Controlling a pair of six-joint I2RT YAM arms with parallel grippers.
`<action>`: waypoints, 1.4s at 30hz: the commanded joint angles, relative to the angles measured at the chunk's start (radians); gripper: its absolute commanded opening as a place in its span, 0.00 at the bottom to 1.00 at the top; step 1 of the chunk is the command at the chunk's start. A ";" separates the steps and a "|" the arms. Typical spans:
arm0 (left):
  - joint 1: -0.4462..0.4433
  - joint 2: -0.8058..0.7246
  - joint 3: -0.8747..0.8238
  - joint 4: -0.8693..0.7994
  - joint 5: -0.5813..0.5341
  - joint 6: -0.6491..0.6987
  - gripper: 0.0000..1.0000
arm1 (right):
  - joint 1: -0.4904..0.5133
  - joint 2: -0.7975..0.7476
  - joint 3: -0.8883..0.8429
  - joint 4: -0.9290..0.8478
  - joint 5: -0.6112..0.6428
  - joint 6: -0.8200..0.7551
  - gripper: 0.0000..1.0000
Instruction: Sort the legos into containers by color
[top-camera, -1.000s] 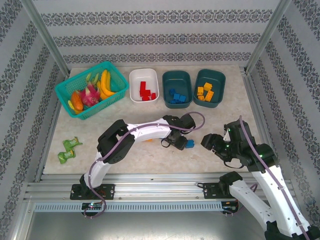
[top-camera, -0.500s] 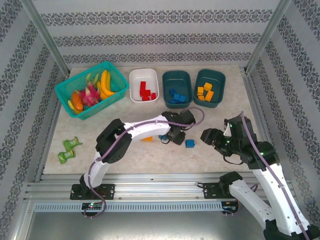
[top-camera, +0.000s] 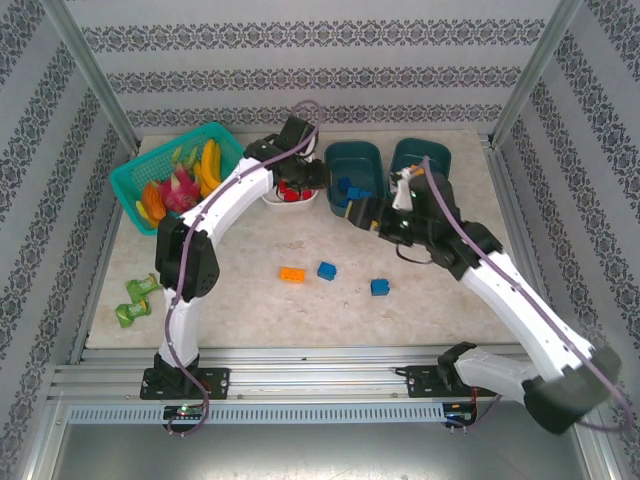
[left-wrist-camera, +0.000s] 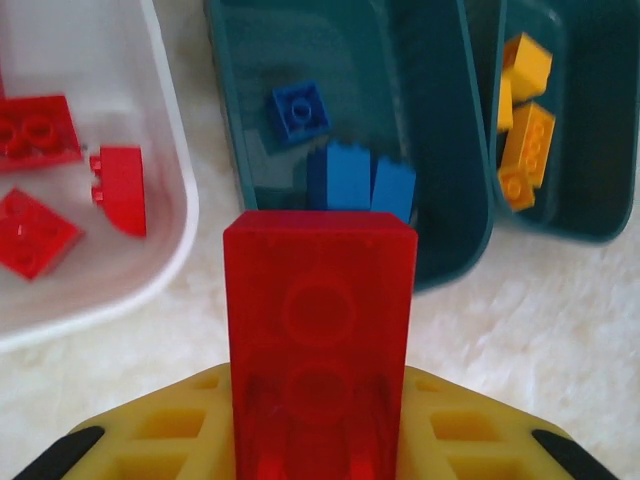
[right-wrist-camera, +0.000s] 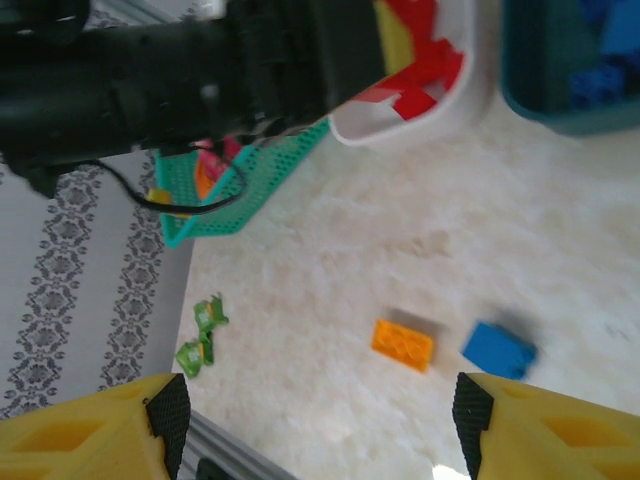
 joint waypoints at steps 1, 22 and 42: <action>0.059 0.116 0.105 0.007 0.113 -0.055 0.31 | 0.002 0.096 0.048 0.242 0.037 -0.004 0.72; 0.228 0.541 0.501 0.098 0.233 -0.163 0.31 | -0.068 0.428 0.268 0.243 -0.044 0.035 0.72; 0.233 0.469 0.514 0.077 0.220 -0.175 0.56 | -0.074 0.468 0.303 0.164 -0.034 0.002 0.72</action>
